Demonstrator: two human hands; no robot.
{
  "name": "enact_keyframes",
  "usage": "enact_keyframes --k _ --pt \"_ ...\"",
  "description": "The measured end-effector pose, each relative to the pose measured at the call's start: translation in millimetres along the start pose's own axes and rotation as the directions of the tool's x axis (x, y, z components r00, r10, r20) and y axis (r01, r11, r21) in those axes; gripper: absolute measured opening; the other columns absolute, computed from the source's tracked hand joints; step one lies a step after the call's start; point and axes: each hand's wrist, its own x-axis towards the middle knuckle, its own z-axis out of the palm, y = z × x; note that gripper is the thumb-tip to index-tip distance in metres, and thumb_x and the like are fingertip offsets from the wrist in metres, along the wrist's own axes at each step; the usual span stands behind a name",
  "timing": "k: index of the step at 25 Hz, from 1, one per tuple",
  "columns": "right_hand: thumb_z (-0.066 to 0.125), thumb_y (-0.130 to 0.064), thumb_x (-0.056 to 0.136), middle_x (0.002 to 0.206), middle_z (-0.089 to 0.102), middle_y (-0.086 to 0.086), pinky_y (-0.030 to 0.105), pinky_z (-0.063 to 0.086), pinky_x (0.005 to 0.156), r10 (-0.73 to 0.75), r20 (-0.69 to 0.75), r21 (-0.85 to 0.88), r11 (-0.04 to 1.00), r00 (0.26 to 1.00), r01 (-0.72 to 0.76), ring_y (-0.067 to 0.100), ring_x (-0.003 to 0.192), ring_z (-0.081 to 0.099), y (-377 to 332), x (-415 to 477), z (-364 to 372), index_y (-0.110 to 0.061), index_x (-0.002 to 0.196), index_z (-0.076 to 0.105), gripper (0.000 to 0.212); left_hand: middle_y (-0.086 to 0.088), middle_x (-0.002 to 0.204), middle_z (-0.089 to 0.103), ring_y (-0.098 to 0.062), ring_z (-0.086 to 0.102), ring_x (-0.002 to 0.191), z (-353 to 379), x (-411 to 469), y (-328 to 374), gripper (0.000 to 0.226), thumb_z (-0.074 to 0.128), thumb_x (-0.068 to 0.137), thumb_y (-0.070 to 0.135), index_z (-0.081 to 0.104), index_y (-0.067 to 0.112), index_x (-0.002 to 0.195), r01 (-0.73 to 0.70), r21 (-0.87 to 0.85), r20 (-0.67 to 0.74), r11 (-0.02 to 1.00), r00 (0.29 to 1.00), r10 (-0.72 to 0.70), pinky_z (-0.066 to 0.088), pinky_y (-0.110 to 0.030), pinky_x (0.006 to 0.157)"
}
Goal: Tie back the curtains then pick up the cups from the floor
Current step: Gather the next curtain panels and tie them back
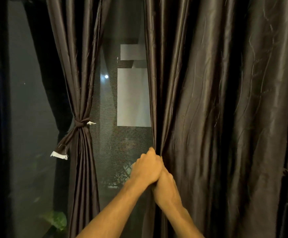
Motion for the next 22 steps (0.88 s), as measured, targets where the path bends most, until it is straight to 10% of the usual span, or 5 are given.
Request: enact_keyframes --k 8,14,22 --pt "0.047 -0.031 0.099 0.124 0.062 -0.01 0.005 0.038 0.066 0.073 0.045 -0.037 0.997 0.996 -0.071 0.003 0.101 0.061 -10 -12 -9 -0.026 0.144 0.041 0.045 -0.014 0.114 0.06 -0.034 0.056 0.105 3 -7 10 0.038 0.031 0.098 0.043 0.05 0.011 0.107 -0.005 0.084 0.003 0.996 1.0 0.005 0.041 -0.043 0.088" --pt "0.049 -0.029 0.077 0.137 0.058 -0.007 0.029 0.052 0.09 -0.012 0.083 -0.028 0.999 0.997 0.015 0.01 0.116 0.06 -13 -16 -26 -0.026 0.147 0.037 0.072 -0.014 0.114 0.062 -0.034 0.059 0.105 5 -5 10 0.026 0.028 0.101 0.026 0.048 0.01 0.107 -0.028 0.139 -0.039 0.99 0.999 0.034 0.046 -0.045 0.087" --pt "0.056 -0.02 0.088 0.1 0.069 -0.007 0.029 0.053 0.071 0.079 0.0 -0.032 0.996 0.997 -0.079 0.009 0.088 0.067 -17 -20 -26 -0.018 0.133 0.053 0.045 -0.013 0.117 0.061 -0.034 0.058 0.106 8 -13 20 0.027 0.03 0.1 0.027 0.049 0.011 0.11 -0.028 0.115 -0.029 0.993 0.999 0.032 0.045 -0.044 0.09"
